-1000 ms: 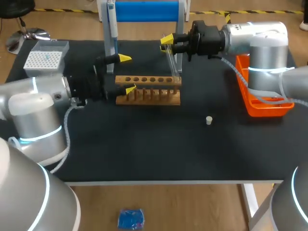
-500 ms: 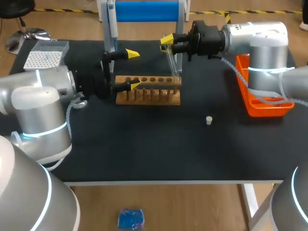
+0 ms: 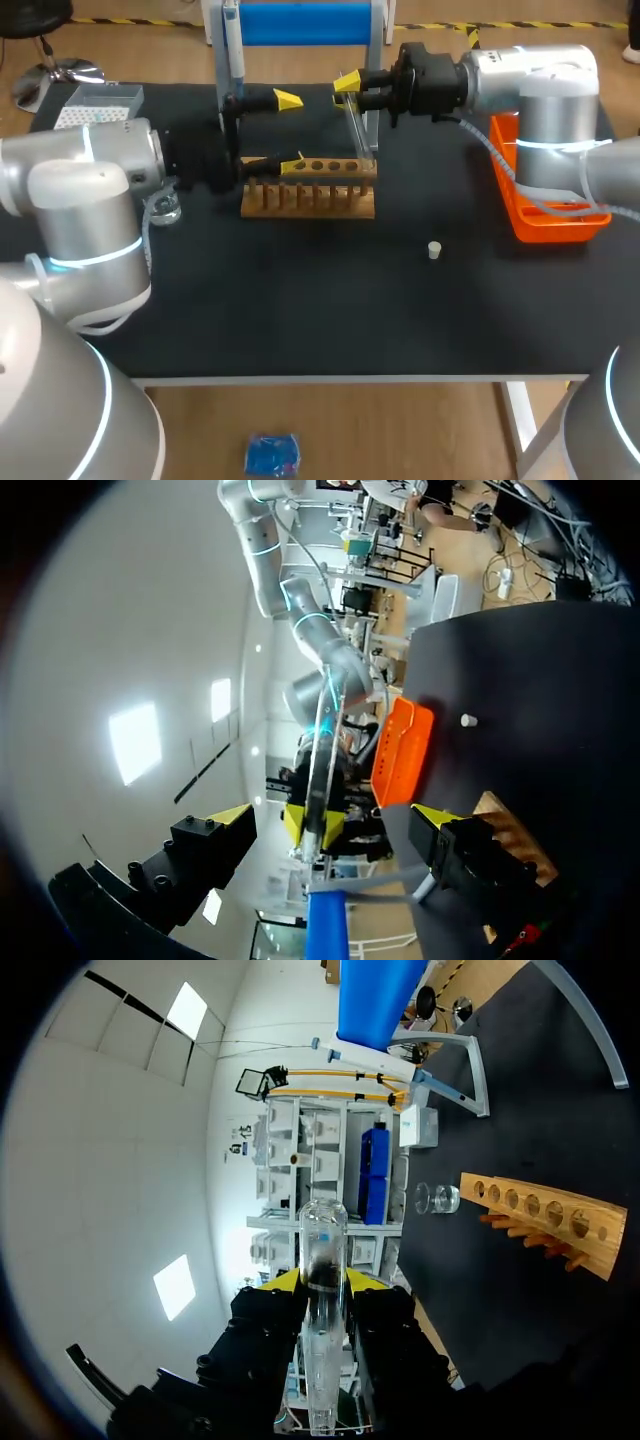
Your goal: Invert the test tube, pick up the pipette, mount the tip to pipette, aspirate from beaker and dispense into the tube, eject the tip, return the pipette, and cap with the stopper.
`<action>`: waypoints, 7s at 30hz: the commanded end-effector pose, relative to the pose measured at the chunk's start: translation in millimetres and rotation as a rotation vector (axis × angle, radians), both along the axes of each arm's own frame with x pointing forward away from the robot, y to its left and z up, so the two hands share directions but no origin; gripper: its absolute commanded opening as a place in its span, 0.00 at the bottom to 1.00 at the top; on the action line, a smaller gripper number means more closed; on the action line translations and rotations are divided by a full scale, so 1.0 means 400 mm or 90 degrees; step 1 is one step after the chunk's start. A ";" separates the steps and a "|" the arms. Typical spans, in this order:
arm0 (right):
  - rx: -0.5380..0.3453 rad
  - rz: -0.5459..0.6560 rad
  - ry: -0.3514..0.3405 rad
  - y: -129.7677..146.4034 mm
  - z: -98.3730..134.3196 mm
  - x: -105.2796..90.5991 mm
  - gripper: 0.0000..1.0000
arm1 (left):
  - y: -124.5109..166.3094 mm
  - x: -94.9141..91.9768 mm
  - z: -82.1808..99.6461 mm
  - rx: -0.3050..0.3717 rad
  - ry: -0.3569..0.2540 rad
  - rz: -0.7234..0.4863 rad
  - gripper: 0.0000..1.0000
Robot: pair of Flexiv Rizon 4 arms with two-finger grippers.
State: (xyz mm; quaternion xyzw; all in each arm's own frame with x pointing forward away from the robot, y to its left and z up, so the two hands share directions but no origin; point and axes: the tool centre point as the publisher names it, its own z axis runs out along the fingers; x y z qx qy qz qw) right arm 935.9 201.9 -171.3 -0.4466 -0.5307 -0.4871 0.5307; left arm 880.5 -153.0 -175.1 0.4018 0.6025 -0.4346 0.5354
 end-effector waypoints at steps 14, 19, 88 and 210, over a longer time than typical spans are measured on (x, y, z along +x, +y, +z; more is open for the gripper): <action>-0.002 0.000 0.000 -0.001 0.003 -0.001 0.00 | -0.046 -0.013 0.009 0.019 -0.025 0.008 1.00; -0.002 0.000 0.000 -0.001 0.003 -0.001 0.00 | -0.046 -0.013 0.009 0.019 -0.025 0.008 1.00; -0.002 0.000 0.000 -0.001 0.003 -0.001 0.00 | -0.242 -0.018 0.036 0.036 -0.058 -0.179 0.36; -0.037 0.150 -1.048 -0.291 -0.227 0.053 1.00 | -0.222 -0.026 0.015 0.025 -0.059 -0.157 0.00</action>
